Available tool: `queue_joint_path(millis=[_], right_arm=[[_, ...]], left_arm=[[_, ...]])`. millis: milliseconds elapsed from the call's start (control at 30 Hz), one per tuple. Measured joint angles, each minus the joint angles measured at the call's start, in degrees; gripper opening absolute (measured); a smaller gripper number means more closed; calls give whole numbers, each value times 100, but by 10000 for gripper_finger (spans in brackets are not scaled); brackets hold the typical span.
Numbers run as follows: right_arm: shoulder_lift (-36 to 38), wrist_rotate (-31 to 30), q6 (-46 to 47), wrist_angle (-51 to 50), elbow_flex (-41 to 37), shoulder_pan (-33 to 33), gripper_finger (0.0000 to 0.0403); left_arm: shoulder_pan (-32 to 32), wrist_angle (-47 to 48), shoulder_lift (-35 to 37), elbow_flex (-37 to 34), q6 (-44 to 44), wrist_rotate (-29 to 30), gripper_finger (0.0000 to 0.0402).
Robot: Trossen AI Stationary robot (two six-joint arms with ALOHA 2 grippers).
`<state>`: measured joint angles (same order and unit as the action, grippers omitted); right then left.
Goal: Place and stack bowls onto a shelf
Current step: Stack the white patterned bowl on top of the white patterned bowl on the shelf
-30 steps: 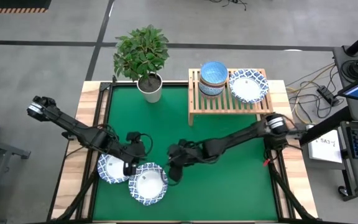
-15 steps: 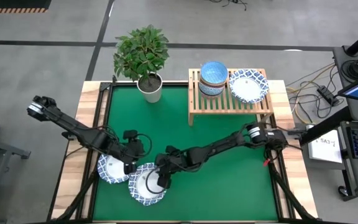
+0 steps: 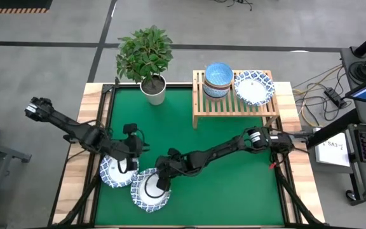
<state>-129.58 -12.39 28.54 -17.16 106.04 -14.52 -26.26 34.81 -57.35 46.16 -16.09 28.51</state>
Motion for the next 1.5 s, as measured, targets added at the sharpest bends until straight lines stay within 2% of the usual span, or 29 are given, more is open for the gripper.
queue_joint_path(millis=[167, 233, 300, 467, 633, 833, 1000, 1267, 1500], right_arm=[[-2, -63, 128, -5, -142, 32, 168], [-1, -78, 129, 1, -148, 32, 156], [0, -74, 132, 26, -149, 36, 128], [1, -54, 63, 51, -149, 56, 25], [345, 190, -55, -481, -163, 61, 10], [1481, 62, -290, -1905, -164, 50, 8], [2737, -471, -724, -2267, -164, 97, 8], [4458, -1643, -1322, -2400, -164, 385, 8], [5665, -2837, -932, -3301, -163, 1030, 8]], left_arm=[[-24, -4, 149, -75, 59, 2, 61], [-24, 21, 158, -95, 61, 31, 61], [-24, 36, 158, -95, 62, 111, 61], [-22, 54, 162, -95, 82, 159, 61], [-23, 46, 162, -95, 80, 168, 61], [-22, 35, 162, -95, 80, 210, 61], [-22, 30, 162, -95, 79, 245, 61], [-22, 30, 162, -97, 78, 256, 61], [-20, 17, 160, -97, 78, 261, 61]])
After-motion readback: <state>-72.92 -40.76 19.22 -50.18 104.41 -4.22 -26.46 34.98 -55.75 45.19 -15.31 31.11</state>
